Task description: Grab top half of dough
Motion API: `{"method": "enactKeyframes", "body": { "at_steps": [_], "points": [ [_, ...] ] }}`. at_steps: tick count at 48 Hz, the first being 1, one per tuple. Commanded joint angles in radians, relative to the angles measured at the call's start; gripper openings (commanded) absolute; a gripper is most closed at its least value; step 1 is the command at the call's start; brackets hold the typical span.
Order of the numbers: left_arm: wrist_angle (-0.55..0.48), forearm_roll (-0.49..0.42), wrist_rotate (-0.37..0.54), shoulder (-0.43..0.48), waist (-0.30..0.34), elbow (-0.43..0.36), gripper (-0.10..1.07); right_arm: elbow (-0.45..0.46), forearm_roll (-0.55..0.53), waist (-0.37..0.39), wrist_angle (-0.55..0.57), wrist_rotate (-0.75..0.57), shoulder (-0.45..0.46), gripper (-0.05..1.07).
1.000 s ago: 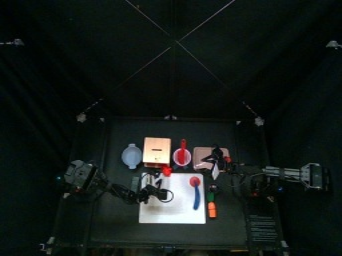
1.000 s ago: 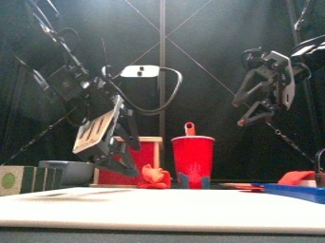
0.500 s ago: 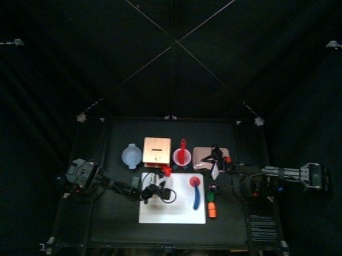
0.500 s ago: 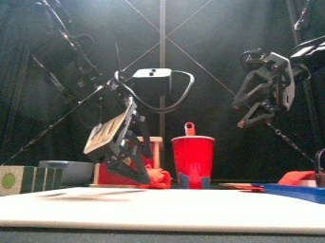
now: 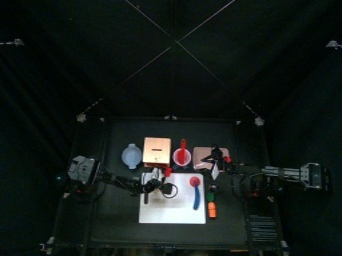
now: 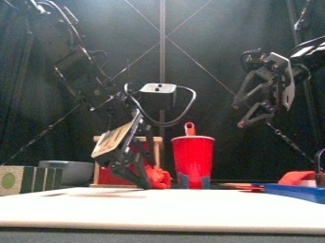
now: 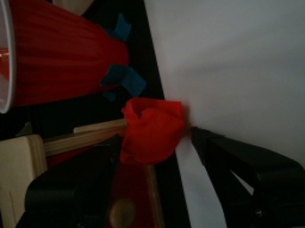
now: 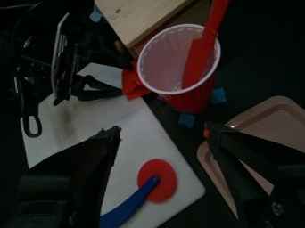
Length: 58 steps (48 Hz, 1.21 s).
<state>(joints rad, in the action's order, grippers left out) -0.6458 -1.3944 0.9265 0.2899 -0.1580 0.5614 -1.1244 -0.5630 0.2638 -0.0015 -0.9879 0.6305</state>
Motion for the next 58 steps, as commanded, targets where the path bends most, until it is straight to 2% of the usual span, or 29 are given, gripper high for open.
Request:
{"method": "enactKeyframes", "body": {
  "at_steps": [1, 13, 22, 39, 52, 58],
  "points": [
    [0.006, 0.015, -0.017, -0.008, 0.012, -0.023, 0.96, 0.011, 0.002, 0.000, -0.005, -0.002, 0.003, 1.04],
    [0.012, 0.032, -0.044, 0.014, 0.035, -0.029, 0.95, 0.011, 0.002, 0.000, -0.005, -0.002, 0.003, 1.04],
    [0.012, 0.034, -0.048, 0.029, 0.052, -0.035, 0.89, 0.011, 0.002, 0.000, -0.005, -0.002, 0.003, 1.04],
    [0.011, 0.057, -0.046, 0.029, 0.052, -0.035, 0.84, 0.009, 0.002, 0.000, -0.005, -0.003, 0.003, 1.04],
    [0.000, 0.077, -0.048, 0.015, 0.046, -0.037, 0.71, 0.009, 0.002, 0.000, -0.005, -0.003, 0.003, 1.04],
    [-0.026, 0.072, -0.048, -0.005, 0.041, -0.051, 0.69, 0.009, 0.002, 0.000, -0.005, -0.003, 0.003, 1.04]
  ]
}}
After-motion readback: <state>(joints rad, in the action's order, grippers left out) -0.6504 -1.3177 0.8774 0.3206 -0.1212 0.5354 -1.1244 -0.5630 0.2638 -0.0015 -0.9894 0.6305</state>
